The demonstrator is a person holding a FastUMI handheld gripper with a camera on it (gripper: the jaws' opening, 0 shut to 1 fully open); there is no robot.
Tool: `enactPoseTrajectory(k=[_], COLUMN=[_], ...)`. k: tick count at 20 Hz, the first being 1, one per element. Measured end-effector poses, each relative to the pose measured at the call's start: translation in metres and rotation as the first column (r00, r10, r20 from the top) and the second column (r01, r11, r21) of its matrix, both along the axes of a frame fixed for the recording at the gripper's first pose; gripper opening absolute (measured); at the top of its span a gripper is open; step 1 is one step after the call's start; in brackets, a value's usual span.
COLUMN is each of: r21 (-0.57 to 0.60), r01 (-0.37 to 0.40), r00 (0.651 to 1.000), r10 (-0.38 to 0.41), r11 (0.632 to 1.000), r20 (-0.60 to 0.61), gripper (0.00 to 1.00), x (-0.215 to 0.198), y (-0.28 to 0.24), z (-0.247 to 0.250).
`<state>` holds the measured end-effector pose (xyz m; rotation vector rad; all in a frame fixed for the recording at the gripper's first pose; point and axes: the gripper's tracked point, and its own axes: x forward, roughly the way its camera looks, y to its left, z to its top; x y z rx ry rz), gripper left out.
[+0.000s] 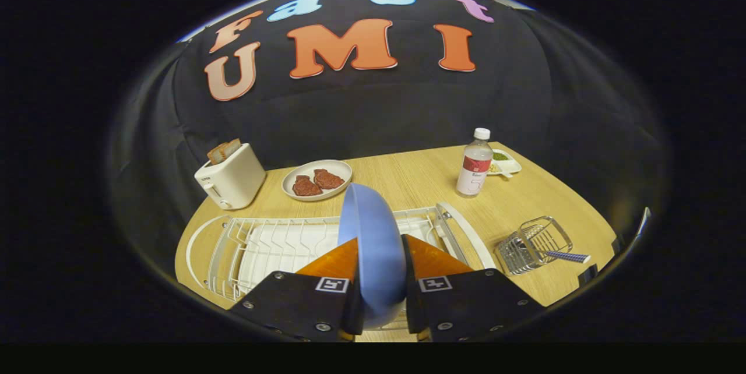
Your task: Take the plate from the dish rack, then take the spoon from the basket and place it into the plate.
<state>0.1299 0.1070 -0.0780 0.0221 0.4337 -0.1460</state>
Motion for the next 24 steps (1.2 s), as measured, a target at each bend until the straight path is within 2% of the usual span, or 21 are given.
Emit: enactPoseTrajectory(k=[5, 6, 14, 18, 24], r21=[-0.176, -0.177, -0.154, -0.111, 0.007], r01=[0.031, 0.028, 0.065, 0.048, -0.02], r00=[0.998, 0.998, 0.995, 0.995, 0.996], r10=[-0.019, -0.017, -0.052, -0.038, 0.02], r11=[0.984, 0.984, 0.986, 0.993, 1.0], r20=[0.068, 0.061, 0.087, 0.097, 0.084], gripper=[0.27, 0.27, 0.24, 0.24, 0.24], x=[0.007, 0.007, 0.002, -0.012, -0.058], y=[-0.008, -0.007, -0.019, -0.021, -0.016], z=[0.023, 0.024, 0.035, 0.042, 0.036])
